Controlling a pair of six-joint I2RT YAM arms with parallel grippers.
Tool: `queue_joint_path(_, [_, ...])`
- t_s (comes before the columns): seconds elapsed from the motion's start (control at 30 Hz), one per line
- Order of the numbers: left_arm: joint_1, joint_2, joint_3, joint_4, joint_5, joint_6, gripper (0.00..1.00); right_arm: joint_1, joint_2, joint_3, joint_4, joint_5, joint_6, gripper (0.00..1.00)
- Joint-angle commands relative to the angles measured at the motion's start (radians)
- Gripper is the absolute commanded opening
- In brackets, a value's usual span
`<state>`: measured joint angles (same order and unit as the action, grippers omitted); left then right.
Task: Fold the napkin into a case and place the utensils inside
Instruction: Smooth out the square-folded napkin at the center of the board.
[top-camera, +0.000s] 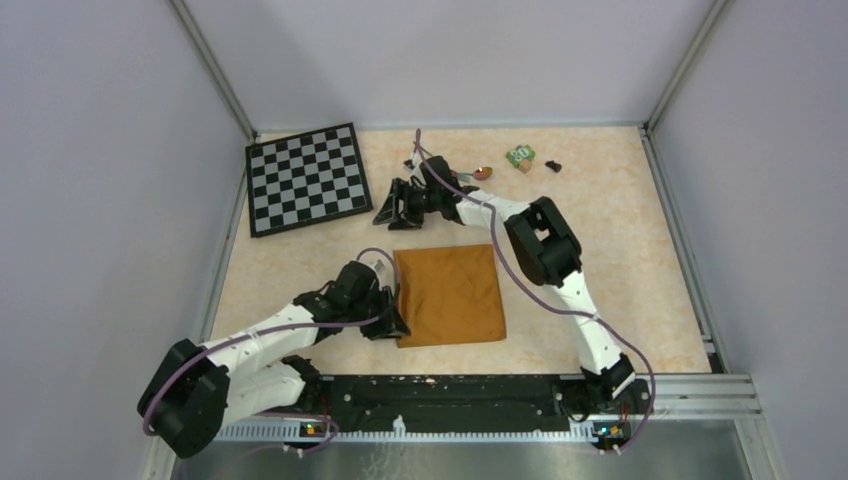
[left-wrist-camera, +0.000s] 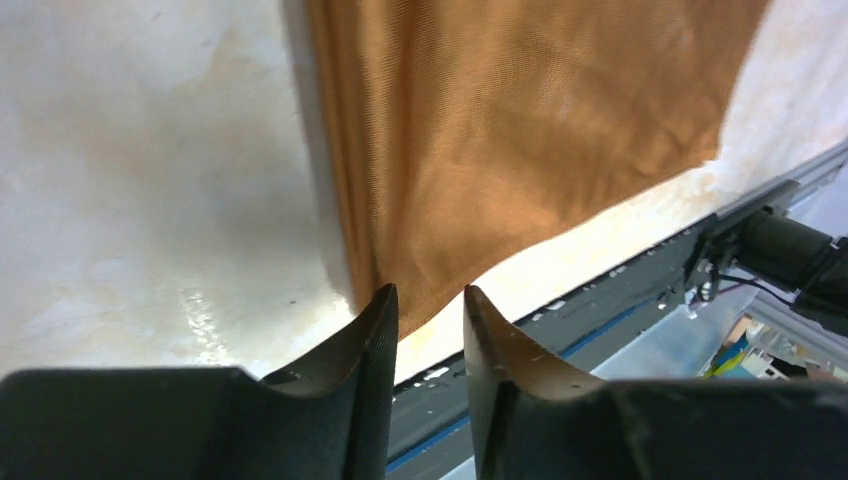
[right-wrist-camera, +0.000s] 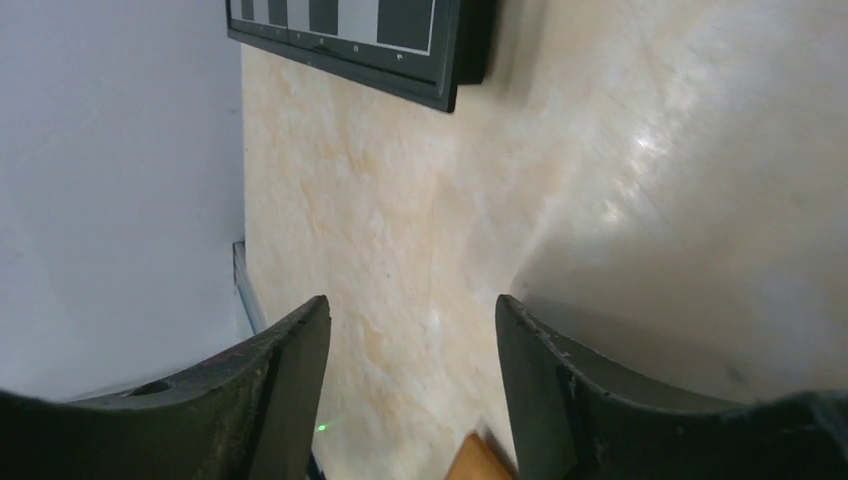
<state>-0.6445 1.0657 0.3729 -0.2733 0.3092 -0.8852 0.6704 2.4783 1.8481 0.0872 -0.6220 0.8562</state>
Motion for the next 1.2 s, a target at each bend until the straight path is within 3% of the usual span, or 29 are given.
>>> queue_joint_path(0.0, [-0.003,-0.051,0.117,-0.042,0.002,0.020,0.39,-0.063,-0.233,-0.061,-0.155,-0.039,-0.126,0.65])
queue_joint_path(0.17, [0.002,-0.025,0.199,0.003,-0.028,0.018,0.60,-0.104,-0.460,-0.424,-0.008,-0.131,-0.121,0.69])
queue_joint_path(0.27, [0.009,0.049,0.249,0.058,-0.039,0.035,0.67,-0.156,-0.563,-0.652,0.146,-0.145,-0.073,0.70])
queue_joint_path(0.4, [0.011,0.187,0.303,0.058,-0.005,0.066,0.67,-0.240,-0.602,-0.825,0.247,-0.197,-0.062,0.69])
queue_joint_path(0.53, [0.011,0.252,0.260,0.108,0.007,0.067,0.67,-0.320,-0.612,-0.921,0.280,-0.225,-0.095,0.69])
queue_joint_path(0.63, [0.005,0.249,0.232,0.113,0.006,0.069,0.70,-0.354,-0.649,-0.923,0.148,-0.190,-0.208,0.68])
queue_joint_path(0.8, [-0.011,0.174,0.220,0.062,0.000,0.106,0.80,-0.354,-0.825,-0.927,-0.250,0.049,-0.383,0.66])
queue_joint_path(1.03, [-0.012,0.081,0.227,-0.024,0.022,0.127,0.83,-0.353,-1.113,-1.123,-0.488,0.120,-0.314,0.58])
queue_joint_path(1.17, [-0.012,0.040,0.241,-0.119,-0.042,0.137,0.82,-0.336,-1.246,-1.249,-0.545,0.125,-0.252,0.52])
